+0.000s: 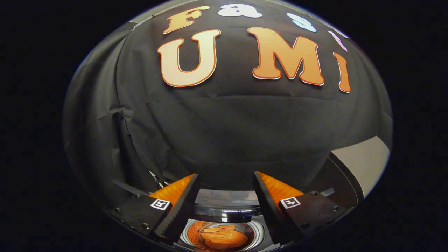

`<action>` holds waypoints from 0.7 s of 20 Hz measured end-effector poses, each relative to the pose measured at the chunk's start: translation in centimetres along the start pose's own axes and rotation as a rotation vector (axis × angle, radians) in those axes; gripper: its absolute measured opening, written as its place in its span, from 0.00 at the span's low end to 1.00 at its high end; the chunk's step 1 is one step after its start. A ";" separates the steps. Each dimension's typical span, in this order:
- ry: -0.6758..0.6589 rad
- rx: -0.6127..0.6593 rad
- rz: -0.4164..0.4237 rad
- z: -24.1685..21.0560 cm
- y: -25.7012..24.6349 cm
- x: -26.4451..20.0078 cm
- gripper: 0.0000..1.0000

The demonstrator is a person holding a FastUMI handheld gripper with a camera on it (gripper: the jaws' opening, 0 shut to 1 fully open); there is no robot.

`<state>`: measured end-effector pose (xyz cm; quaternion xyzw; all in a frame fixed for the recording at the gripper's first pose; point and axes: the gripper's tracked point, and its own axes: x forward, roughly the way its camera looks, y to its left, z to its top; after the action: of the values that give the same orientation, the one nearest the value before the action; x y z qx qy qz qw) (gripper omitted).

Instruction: Put the clothes into the washing machine and then close the washing machine lid.

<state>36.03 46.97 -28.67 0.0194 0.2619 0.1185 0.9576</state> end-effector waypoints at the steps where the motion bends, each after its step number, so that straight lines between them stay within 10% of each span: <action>1: -0.011 -0.001 0.001 -0.1 0.0 -0.2 0.99; 14: 0.076 0.024 -0.023 -8.0 -0.1 -3.0 0.98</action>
<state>29.46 45.92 -34.08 0.0234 0.2998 0.1048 0.9479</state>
